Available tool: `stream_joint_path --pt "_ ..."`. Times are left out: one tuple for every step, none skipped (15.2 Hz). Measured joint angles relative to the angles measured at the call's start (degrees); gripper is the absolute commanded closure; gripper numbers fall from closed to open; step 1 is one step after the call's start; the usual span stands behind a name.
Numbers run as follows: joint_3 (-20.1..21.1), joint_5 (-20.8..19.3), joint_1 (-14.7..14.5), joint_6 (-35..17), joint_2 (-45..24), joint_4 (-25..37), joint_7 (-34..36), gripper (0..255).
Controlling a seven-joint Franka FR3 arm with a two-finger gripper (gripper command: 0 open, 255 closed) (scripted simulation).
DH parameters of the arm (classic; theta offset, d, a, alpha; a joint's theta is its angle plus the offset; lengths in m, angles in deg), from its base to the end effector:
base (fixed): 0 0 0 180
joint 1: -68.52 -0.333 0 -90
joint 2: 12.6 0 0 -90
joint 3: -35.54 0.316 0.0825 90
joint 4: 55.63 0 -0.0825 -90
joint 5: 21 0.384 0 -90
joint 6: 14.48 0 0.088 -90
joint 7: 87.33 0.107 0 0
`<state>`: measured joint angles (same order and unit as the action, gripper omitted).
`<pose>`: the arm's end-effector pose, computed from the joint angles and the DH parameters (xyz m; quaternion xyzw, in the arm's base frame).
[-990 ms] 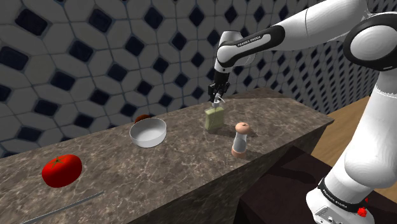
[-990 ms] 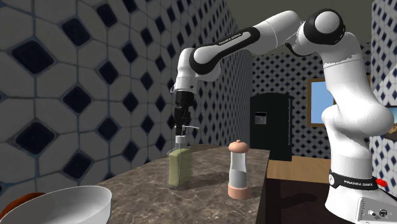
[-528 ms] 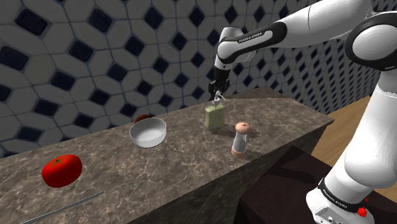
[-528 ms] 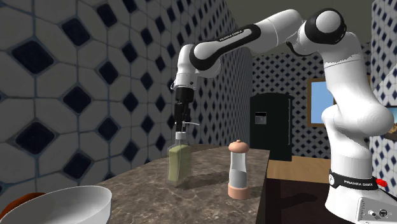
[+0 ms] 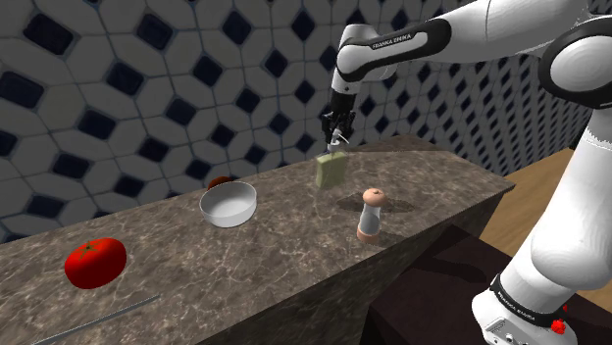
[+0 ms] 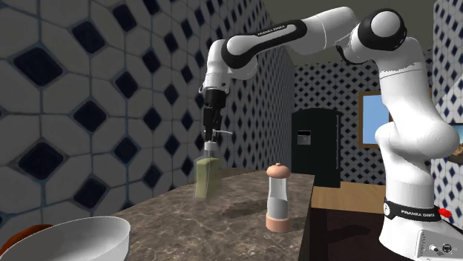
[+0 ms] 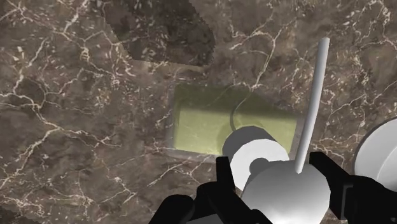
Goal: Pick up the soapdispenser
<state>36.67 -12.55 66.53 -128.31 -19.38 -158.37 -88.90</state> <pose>0.6034 0.0416 0.4871 -0.9968 -0.0135 -0.0365 0.0701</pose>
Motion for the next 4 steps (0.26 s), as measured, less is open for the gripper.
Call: stream_joint_path --pt "0.0 0.0 0.0 0.7 0.1 0.6 0.1 255" --pt "0.0 -0.1 0.0 1.5 0.3 1.2 0.2 255" --pt "0.0 -0.1 0.0 2.3 0.1 2.3 0.3 255" --pt "0.0 -0.1 0.0 2.7 0.2 2.5 0.3 255"
